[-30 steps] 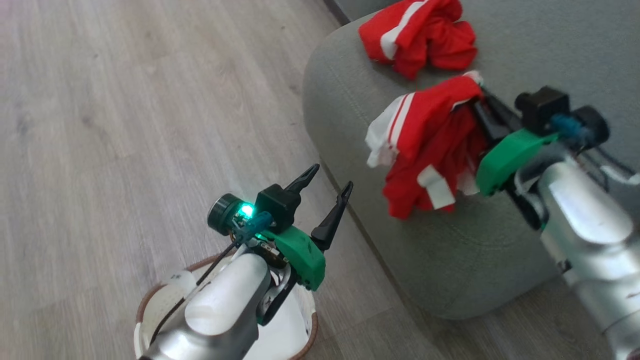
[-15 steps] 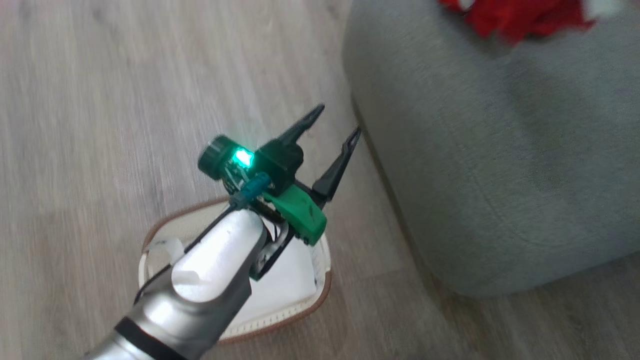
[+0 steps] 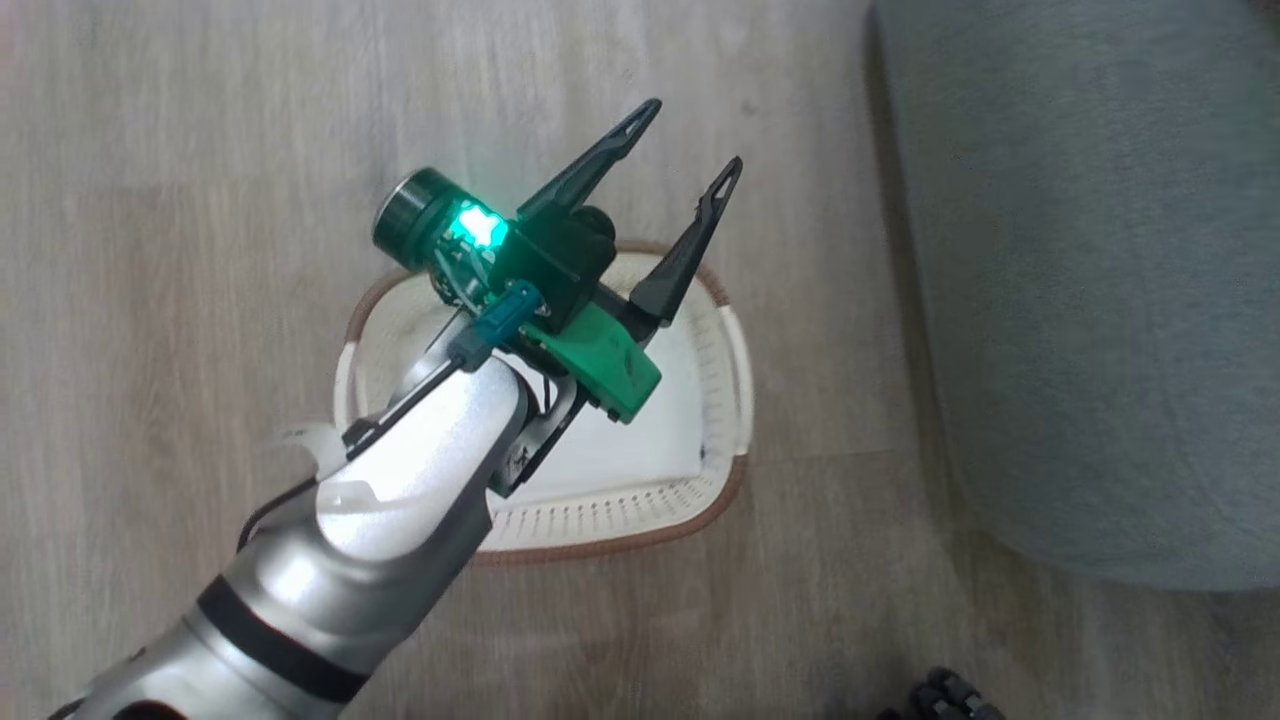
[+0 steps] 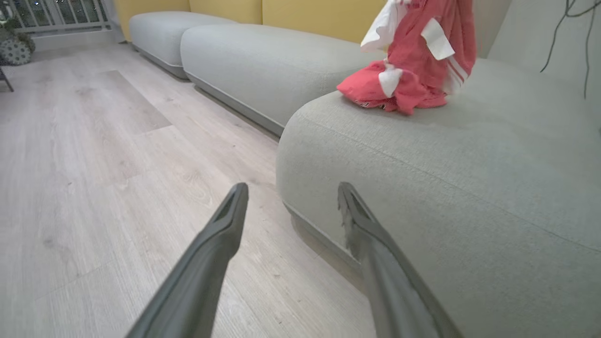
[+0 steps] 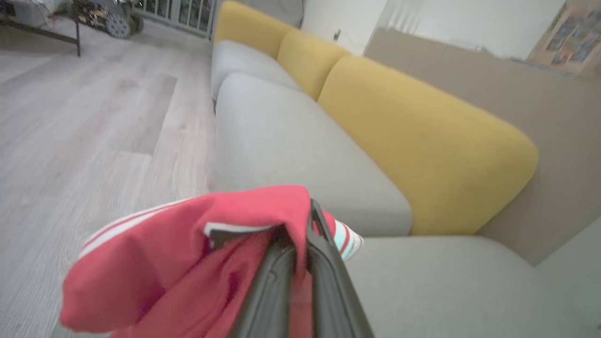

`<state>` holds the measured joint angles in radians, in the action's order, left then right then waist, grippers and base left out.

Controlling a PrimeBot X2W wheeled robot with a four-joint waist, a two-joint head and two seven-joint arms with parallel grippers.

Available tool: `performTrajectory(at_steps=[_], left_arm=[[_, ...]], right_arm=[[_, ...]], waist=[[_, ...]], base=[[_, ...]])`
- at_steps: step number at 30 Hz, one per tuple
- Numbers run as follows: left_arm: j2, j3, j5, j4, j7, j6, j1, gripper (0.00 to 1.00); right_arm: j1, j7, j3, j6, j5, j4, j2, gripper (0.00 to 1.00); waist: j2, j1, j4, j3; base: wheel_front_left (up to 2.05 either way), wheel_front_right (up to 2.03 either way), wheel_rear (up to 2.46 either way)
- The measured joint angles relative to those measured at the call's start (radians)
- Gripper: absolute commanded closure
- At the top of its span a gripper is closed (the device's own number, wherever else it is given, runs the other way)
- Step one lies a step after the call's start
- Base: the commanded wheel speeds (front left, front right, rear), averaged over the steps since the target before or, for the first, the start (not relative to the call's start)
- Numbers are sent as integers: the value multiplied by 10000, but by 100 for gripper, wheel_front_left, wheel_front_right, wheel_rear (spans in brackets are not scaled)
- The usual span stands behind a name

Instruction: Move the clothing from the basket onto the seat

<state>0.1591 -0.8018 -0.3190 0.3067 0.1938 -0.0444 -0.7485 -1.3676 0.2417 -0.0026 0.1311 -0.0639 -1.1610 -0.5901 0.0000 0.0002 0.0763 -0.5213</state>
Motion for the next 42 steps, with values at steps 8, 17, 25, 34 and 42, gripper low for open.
performTrajectory(at_steps=[8, 17, 25, 34, 42], left_arm=[[-4, -31, -2, 0, 2, -59, -123, 0], [-21, 8, -138, 255, 52, -163, -114, 0], [-46, 242, -596, 525, 347, -194, 135, 0], [-33, 729, -1214, 784, 458, -481, 1110, 0], [-67, 1229, -1695, 773, 550, -690, 1882, 0]], right_arm=[[1197, 82, -1429, 0, 1081, -757, 652, 100], [1602, 107, -2508, 0, 1941, -65, 1469, 0], [3188, 107, -2230, 0, 1607, 1003, 2006, 0], [4617, 107, -1189, 0, 370, 1611, 2119, 0], [5220, 107, -217, 0, -485, 2201, 2109, 0]], waist=[[0, 1, -628, -666], [1, -1, -443, -462], [1, -1, -51, 203], [1, -2, 372, 1365], [1, -2, 553, 2392]], base=[[0, 0, 0], [0, 0, 0], [0, 0, 0], [0, 0, 0], [0, 0, 0]])
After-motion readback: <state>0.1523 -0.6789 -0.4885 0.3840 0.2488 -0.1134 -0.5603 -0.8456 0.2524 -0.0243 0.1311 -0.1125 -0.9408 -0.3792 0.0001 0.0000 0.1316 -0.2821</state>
